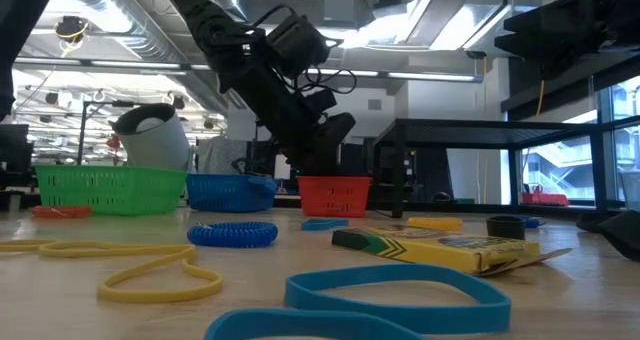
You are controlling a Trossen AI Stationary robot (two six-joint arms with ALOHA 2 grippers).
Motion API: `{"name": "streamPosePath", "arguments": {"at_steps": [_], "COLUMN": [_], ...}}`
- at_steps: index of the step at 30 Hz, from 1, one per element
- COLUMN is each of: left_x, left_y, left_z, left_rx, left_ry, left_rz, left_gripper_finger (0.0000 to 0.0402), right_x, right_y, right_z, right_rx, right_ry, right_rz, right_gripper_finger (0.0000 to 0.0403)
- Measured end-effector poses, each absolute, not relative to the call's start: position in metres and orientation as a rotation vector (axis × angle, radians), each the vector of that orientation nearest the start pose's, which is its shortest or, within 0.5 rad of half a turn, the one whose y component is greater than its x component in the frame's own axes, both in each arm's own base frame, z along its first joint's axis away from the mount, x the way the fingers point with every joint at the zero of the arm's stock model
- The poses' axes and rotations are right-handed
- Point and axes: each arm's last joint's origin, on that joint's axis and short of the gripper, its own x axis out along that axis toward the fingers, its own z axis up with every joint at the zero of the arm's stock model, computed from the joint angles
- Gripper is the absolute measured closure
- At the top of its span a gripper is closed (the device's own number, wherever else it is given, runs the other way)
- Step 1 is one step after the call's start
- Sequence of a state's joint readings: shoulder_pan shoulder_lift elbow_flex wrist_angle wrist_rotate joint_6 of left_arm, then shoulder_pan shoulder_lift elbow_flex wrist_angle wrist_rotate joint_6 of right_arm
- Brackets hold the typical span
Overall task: Pick & Place Office Desk Supplies
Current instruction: Put the black rubber band into the red bin, then put the red spring keychain into the green bin
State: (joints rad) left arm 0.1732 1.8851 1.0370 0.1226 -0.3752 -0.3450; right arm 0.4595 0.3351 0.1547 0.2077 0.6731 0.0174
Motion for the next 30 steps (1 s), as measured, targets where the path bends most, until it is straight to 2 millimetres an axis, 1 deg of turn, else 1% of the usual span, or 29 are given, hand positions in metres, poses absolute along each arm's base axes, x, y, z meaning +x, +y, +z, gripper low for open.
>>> {"name": "streamPosePath", "arguments": {"at_steps": [3,10,16,20,23,26,28,30], "left_x": [0.372,0.374,0.376,0.379,0.379,0.374,0.371,0.364], "left_y": [0.074,0.070,0.070,0.068,0.061,0.048,0.037,0.023], "left_z": [0.148,0.149,0.157,0.173,0.190,0.208,0.219,0.228], "left_rx": [-0.237,-0.234,-0.189,-0.146,-0.137,-0.154,-0.180,-0.199], "left_ry": [0.628,0.617,0.574,0.539,0.498,0.473,0.466,0.498], "left_rz": [0.658,0.650,0.626,0.601,0.570,0.484,0.418,0.356], "left_gripper_finger": [0.0378,0.0325,0.0285,0.0270,0.0268,0.0271,0.0273,0.0275], "right_x": [0.109,0.109,0.109,0.109,0.109,0.109,0.109,0.109], "right_y": [0.034,0.034,0.034,0.034,0.034,0.034,0.034,0.034], "right_z": [0.208,0.208,0.208,0.208,0.208,0.208,0.208,0.208], "right_rx": [0.032,0.032,0.032,0.032,0.032,0.032,0.032,0.032], "right_ry": [-0.025,-0.025,-0.025,-0.025,-0.025,-0.025,-0.025,-0.025], "right_rz": [-0.213,-0.213,-0.213,-0.213,-0.213,-0.213,-0.213,-0.213], "right_gripper_finger": [0.0202,0.0202,0.0202,0.0202,0.0201,0.0201,0.0201,0.0201]}}
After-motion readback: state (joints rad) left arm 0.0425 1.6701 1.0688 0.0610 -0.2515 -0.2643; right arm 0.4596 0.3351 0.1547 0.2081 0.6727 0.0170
